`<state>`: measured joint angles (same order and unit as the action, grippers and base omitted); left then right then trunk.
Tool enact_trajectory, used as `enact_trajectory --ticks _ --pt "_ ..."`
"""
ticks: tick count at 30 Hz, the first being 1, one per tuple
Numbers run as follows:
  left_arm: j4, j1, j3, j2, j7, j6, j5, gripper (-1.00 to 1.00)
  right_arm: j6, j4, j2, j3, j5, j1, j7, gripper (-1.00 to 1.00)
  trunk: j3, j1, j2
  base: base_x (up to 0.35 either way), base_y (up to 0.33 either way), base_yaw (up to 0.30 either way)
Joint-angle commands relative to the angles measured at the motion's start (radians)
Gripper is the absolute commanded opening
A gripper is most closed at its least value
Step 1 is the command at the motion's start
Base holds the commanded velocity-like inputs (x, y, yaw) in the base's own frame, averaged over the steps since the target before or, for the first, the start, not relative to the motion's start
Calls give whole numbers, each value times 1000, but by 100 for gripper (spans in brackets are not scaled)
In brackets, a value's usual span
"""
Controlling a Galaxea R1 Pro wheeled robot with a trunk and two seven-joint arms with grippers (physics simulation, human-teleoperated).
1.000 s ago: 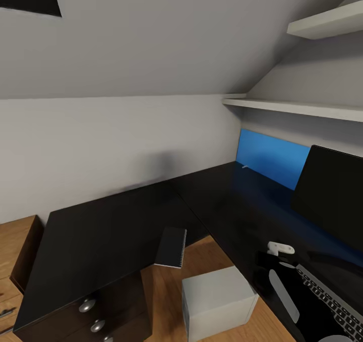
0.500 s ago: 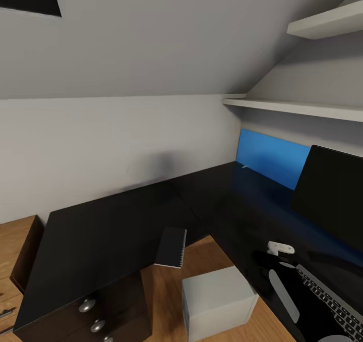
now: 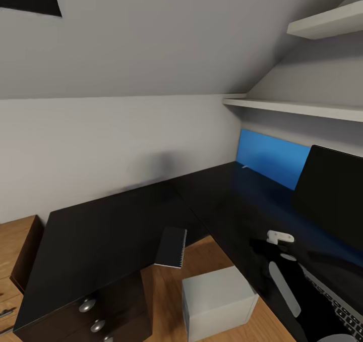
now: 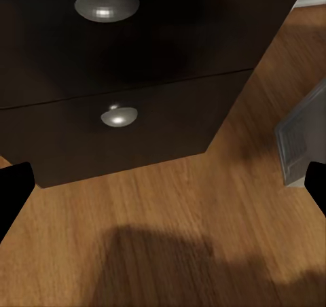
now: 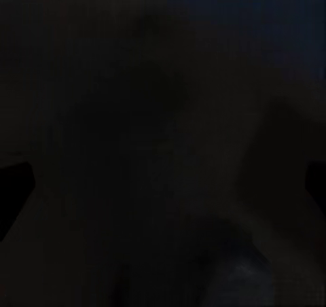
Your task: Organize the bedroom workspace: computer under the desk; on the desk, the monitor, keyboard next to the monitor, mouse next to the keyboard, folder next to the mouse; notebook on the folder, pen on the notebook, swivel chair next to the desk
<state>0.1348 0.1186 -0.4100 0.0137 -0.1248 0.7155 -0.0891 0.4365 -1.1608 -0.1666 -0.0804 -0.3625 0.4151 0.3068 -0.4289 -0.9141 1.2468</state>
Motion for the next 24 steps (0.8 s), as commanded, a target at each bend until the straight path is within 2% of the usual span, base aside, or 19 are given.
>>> enact_trajectory --ticks 1,11,14,17,20,24 --pt "0 1 -9 0 -3 2 -9 100 2 -20 0 -4 -12 1 11 100 -1 0 1 0 0 61" --pt "0 1 -10 0 -1 1 -9 100 2 -55 7 -8 -18 1 12 100 -1 0 1 0 0 209" --pt "0 0 -10 0 -1 -1 -9 100 1 -55 17 -9 -19 0 12 100 -1 0 1 0 0 267" --pt "0 1 -9 0 -1 -2 -9 100 -4 -54 45 -9 -16 -1 13 100 -1 0 1 0 0 261" --pt "0 1 -9 0 -1 -3 -10 100 -14 -55 60 -9 -14 -3 15 100 -1 0 1 0 0 215" --pt "0 1 -9 0 -2 -4 -10 100 -21 -55 67 -13 -14 -5 13 100 -1 0 1 0 0 88"
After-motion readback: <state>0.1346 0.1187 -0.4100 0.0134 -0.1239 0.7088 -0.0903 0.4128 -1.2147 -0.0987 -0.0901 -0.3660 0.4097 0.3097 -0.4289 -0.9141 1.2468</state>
